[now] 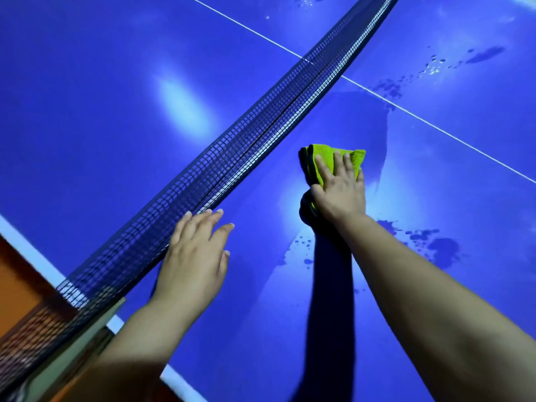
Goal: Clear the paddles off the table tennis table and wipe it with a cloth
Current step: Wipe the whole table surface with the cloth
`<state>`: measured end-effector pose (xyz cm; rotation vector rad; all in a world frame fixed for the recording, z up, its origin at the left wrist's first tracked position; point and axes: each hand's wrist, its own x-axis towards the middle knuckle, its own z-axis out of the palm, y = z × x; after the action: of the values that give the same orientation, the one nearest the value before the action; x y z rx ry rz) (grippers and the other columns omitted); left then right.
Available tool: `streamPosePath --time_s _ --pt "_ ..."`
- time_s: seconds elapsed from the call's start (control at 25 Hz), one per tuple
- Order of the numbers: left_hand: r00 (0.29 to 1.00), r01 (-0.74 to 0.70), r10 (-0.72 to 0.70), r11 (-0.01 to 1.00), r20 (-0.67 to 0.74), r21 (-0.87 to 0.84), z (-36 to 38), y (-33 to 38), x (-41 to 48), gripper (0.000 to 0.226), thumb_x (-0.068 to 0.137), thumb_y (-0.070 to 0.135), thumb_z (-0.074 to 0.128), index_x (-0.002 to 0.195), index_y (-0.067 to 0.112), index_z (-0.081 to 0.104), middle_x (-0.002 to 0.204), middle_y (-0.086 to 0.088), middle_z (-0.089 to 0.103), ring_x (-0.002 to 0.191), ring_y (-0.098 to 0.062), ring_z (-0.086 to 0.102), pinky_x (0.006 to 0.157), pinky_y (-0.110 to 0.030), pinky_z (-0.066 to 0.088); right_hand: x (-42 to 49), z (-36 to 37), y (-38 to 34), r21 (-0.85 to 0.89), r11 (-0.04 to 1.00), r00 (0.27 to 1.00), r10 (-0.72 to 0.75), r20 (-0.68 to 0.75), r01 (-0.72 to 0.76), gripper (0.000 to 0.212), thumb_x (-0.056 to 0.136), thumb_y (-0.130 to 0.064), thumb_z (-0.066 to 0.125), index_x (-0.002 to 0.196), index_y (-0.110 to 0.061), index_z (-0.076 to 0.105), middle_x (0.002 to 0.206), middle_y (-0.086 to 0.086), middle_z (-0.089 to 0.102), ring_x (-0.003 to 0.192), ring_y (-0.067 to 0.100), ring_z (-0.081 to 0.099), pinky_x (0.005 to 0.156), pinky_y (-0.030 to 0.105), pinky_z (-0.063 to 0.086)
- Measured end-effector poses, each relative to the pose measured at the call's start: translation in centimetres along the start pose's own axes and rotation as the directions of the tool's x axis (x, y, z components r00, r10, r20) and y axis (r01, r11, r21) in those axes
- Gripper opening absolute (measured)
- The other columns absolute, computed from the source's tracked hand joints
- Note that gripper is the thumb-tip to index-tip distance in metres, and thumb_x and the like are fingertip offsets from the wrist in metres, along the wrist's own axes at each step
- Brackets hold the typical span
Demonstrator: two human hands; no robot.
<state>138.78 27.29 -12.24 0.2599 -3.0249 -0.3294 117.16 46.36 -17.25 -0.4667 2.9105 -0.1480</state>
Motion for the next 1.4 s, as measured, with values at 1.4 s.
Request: streamPosePath --time_s 1.4 --pt "0.995 -0.043 0.048 0.998 0.087 -0.052 4.8 7.4 -0.9 0.056 0.056 0.017 0.085 0.108 0.014 0.065 0.12 -0.01 0.061 0.114 -0.029 0.053 0.105 -0.041 0.021 -8.4 2.3 3.5 0.078 0.788 0.792 -0.61 -0.032 0.61 0.072 0.069 -0.037 0.039 0.14 -0.029 0.049 0.152 0.01 0.036 0.143 0.03 0.026 0.112 0.053 0.027"
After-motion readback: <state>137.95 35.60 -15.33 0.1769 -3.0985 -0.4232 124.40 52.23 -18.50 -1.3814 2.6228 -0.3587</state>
